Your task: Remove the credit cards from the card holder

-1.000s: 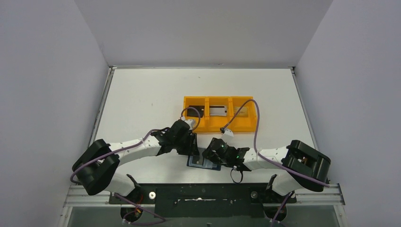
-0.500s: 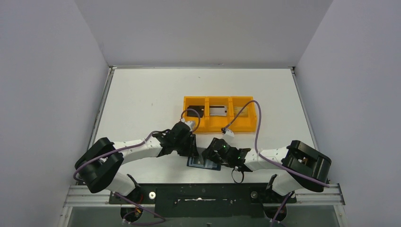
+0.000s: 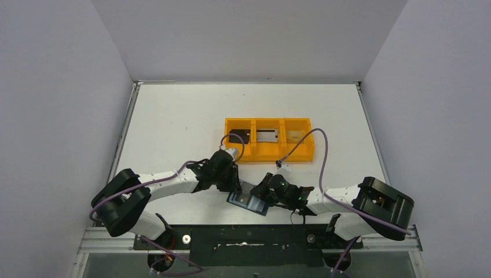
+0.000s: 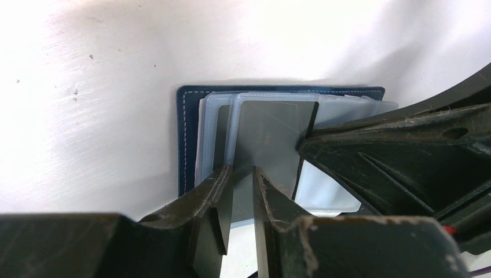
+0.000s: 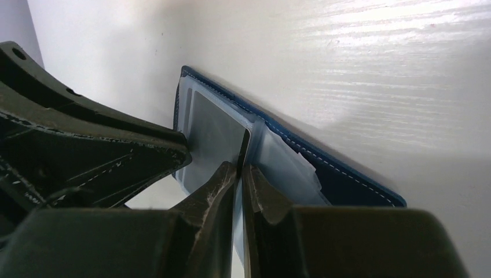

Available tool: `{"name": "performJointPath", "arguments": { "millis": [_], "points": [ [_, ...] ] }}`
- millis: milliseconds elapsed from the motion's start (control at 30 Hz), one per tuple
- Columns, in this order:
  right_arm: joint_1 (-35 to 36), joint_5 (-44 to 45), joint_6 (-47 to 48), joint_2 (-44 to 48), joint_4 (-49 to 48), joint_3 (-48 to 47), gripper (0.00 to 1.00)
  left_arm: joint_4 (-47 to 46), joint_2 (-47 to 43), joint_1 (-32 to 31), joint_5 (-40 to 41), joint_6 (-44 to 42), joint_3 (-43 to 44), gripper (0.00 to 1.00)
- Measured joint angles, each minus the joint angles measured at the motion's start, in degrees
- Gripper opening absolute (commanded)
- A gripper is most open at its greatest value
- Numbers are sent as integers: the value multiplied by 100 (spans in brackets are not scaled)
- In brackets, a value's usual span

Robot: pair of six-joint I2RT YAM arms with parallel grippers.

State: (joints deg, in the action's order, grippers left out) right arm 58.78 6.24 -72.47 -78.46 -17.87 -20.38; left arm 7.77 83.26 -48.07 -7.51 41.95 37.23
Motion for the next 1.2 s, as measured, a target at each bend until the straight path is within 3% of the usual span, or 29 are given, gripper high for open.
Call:
{"name": "performJointPath", "arguments": {
  "millis": [200,333,467,667,800,833,933,967,1200],
  "points": [
    [-107,-249,-39,243,-295,293,23,28,11,-22,28,33,0,14],
    [-140,-363,-122,286,-330,356,29,26,13,-22,37,50,0,13],
    [-138,-439,-175,179,-363,345,26,33,13,-22,42,68,0,13],
    [-140,-590,-162,-179,-658,247,6,61,7,-20,76,79,2,11],
    [-184,-654,-109,-201,-645,212,2,122,-22,-20,133,87,2,7],
    [-216,-686,-59,-203,-643,188,5,149,-35,-20,157,94,2,6],
    [-348,-885,33,-227,-662,136,26,205,-85,-20,247,144,-24,3],
    [-402,-973,55,-256,-702,133,29,208,-101,-20,264,177,-39,2],
    [-498,-1314,142,-378,-1008,142,32,197,-116,-20,306,382,-66,0]
  ]
}}
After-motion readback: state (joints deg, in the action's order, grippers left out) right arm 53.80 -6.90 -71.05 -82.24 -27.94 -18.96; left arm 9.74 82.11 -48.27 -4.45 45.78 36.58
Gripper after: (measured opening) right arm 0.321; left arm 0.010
